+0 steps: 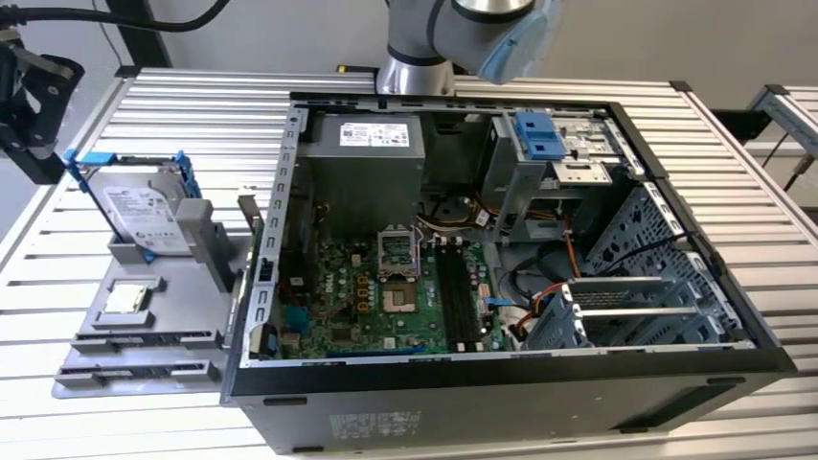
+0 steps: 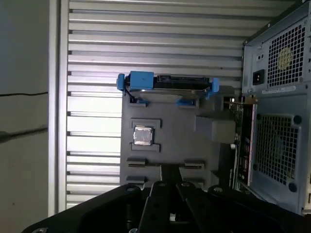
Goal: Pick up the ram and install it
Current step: 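Reach for the ram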
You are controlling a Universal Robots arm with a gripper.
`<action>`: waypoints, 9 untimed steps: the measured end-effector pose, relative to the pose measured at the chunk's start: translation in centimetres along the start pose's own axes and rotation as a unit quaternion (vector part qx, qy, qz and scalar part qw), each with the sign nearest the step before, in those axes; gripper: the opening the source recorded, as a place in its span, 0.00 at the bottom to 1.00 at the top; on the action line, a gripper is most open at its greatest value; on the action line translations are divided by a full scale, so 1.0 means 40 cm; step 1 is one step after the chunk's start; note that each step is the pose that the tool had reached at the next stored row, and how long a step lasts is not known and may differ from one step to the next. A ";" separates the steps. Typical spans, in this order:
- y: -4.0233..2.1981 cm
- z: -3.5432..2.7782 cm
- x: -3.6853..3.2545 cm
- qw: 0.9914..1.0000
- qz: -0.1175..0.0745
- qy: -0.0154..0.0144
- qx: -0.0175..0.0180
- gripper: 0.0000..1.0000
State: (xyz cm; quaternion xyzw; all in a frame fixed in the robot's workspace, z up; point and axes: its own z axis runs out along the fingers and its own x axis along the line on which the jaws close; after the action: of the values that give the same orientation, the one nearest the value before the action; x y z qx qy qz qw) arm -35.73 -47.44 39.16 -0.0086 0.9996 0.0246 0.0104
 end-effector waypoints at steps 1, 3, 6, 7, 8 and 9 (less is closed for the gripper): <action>-0.010 0.000 0.000 1.000 0.000 0.000 0.000 0.00; -0.027 -0.001 0.001 1.000 0.002 0.000 0.000 0.00; -0.052 -0.001 0.001 1.000 0.004 0.000 0.000 0.00; -0.059 -0.002 0.001 1.000 0.004 0.000 0.000 0.00; -0.067 -0.001 0.001 1.000 0.005 0.000 0.000 0.00; -0.074 -0.002 0.002 1.000 0.006 0.000 0.000 0.00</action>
State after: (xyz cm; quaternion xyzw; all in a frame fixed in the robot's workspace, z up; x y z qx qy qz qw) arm -35.74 -50.39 39.09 -0.0025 0.9996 0.0245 0.0098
